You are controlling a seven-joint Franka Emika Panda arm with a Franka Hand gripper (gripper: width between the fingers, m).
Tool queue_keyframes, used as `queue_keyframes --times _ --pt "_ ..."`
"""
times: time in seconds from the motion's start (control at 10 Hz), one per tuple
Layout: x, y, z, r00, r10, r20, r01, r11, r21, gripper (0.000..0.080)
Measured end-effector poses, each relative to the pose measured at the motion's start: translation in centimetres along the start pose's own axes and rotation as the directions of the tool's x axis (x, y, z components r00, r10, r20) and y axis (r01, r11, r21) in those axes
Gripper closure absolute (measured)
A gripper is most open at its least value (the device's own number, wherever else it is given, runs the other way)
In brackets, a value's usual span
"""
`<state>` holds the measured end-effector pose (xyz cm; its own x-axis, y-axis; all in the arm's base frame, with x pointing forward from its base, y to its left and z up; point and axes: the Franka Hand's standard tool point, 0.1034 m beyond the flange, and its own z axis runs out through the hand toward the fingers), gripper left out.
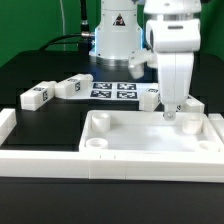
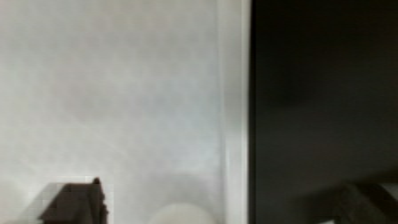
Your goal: Assemble desk
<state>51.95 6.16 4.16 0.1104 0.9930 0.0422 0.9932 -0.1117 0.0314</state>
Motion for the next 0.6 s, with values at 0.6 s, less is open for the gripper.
queue_keyframes --times 0.6 --pt "0.3 -1.7 -1.8 0.995 0.096 0.004 -0.096 0.995 -0.02 0.0151"
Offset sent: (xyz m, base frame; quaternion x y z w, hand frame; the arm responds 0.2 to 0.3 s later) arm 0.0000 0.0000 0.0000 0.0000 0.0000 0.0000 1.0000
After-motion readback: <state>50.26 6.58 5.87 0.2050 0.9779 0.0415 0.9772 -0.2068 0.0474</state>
